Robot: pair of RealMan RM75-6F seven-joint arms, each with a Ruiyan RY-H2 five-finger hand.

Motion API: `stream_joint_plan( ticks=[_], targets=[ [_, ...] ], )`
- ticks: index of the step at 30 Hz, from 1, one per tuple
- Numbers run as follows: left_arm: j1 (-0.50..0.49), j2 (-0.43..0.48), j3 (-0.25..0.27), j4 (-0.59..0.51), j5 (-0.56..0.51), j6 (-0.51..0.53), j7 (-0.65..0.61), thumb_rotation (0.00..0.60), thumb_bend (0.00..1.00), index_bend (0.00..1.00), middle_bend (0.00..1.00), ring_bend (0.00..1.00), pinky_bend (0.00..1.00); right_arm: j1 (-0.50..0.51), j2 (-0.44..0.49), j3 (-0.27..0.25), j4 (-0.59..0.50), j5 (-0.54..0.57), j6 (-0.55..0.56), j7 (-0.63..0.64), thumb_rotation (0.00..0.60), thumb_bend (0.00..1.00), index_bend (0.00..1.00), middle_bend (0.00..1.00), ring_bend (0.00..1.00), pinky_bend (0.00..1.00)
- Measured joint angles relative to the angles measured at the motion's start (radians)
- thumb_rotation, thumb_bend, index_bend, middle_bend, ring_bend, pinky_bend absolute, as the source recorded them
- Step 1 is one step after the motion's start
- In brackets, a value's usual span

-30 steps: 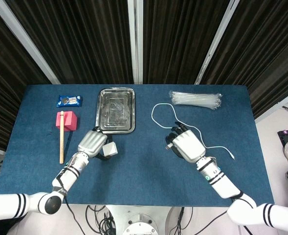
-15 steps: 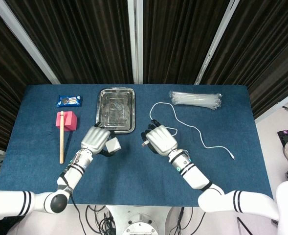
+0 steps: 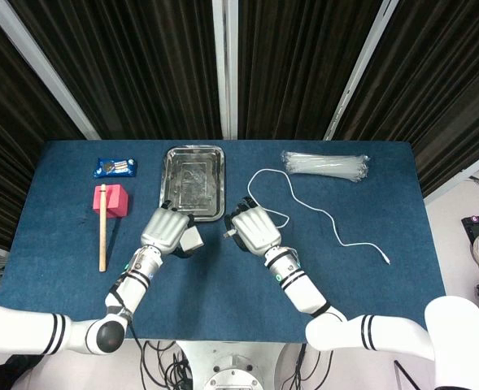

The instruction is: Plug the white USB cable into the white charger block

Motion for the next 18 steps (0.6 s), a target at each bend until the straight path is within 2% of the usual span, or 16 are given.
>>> stream_joint_plan(
  ticks=[9, 18],
  targets=[
    [-0.045, -0.030, -0.018, -0.011, -0.050, 0.045, 0.053, 0.485, 0.26, 0.49, 0.50, 0.35, 0.16, 0.008, -0.079, 0.013, 0.037, 0.033, 0.064, 0.012, 0.600, 0.43, 0.57, 0.51, 0.28, 0.14],
    [-0.080, -0.053, -0.032, -0.018, -0.085, 0.075, 0.094, 0.504, 0.26, 0.49, 0.50, 0.35, 0.16, 0.025, -0.127, 0.025, 0.072, 0.068, 0.083, 0.006, 0.600, 0.43, 0.57, 0.51, 0.28, 0.13]
  ],
)
